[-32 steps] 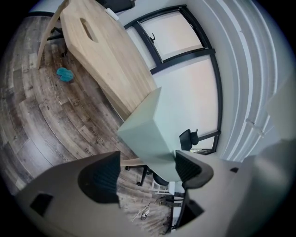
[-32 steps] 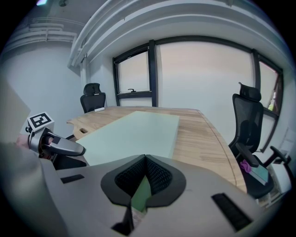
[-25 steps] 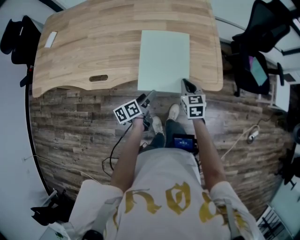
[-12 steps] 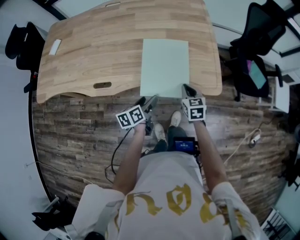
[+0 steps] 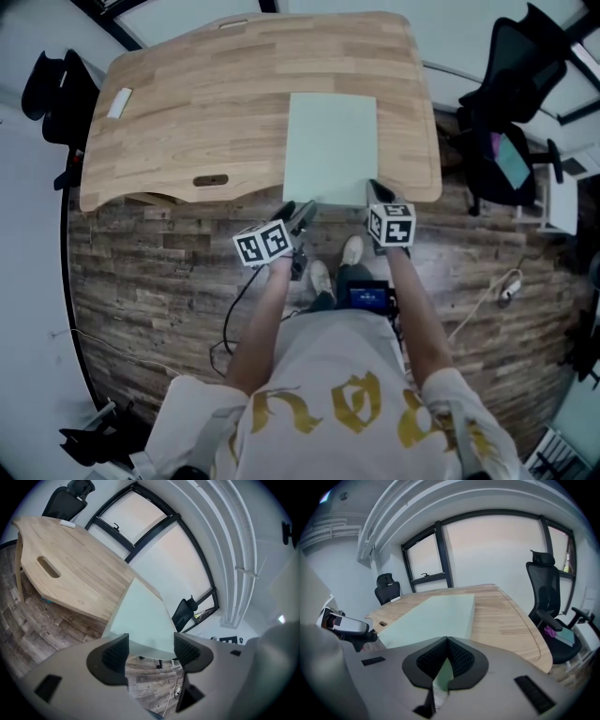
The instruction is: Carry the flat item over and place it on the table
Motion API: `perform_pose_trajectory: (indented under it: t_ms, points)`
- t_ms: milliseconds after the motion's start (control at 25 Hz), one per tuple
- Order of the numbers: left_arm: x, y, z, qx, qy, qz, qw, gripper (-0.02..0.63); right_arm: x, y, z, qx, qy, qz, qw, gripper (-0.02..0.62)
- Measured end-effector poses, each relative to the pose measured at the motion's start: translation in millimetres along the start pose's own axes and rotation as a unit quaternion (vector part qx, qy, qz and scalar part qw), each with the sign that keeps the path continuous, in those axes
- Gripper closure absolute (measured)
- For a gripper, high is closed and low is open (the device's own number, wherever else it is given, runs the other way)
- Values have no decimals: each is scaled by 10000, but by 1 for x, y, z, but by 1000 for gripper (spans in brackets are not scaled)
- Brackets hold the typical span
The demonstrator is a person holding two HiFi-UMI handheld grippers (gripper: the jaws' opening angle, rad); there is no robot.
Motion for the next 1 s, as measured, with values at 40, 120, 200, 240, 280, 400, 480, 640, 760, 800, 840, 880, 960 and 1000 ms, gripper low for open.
perform_pose_trajectory:
  t_ms: [40,120,200,240,280,400,480,640,760,800,840,880,960,1000]
  points:
    - [1,2,-2,-2,-26,-30,10000,304,2,-1,-1,4,-28,14,10000,598]
    - [1,6,-7,-19,-46,-77,10000,311,7,0,-3,14,-90,-7,10000,598]
    - [-2,12,-9,-48,-34,-115,9999,326,14,3,-6,-72,-134,-143,9998,598]
    - [-3,15,-10,-78,-34,-139,9999,335,17,6,-8,-133,-143,-227,9996,598]
    - [-5,18,-11,-129,-39,-165,9998,357,20,10,-9,-180,-150,-305,9993,598]
    - [-7,27,-11,-368,22,-250,9990,451,30,21,-8,-182,-192,-514,9983,598]
    - [-7,32,-10,-467,91,-366,9982,598,36,25,-5,-146,-195,-612,9978,598]
    - [-6,49,-23,-773,76,-622,9950,606,44,31,-2,-15,-213,-701,9973,598]
    - [-7,57,-38,-1269,-44,-656,9897,606,50,36,2,41,-236,-781,9967,598]
    - [-8,59,-44,-1457,-97,-657,9871,606,52,38,3,65,-236,-793,9965,598]
    - [-9,61,-49,-1618,-145,-659,9845,606,52,39,5,91,-239,-803,9964,598]
    - [-11,63,-53,-1726,-185,-662,9826,606,53,41,6,112,-249,-815,9963,598]
    - [-13,66,-57,-1804,-175,-702,9809,606,56,43,9,124,-265,-870,9958,598]
    - [-14,68,-57,-1813,-111,-746,9805,606,58,45,10,117,-251,-929,9953,598]
Point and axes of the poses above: the fingertips, and each gripper's own axes: x backward along the fingers, z to its left, y out of its top, the point moved 5 cm from there along x, backward along the fingers, and after that the axes turned 7 degrees about y, right-handed, at the moved point
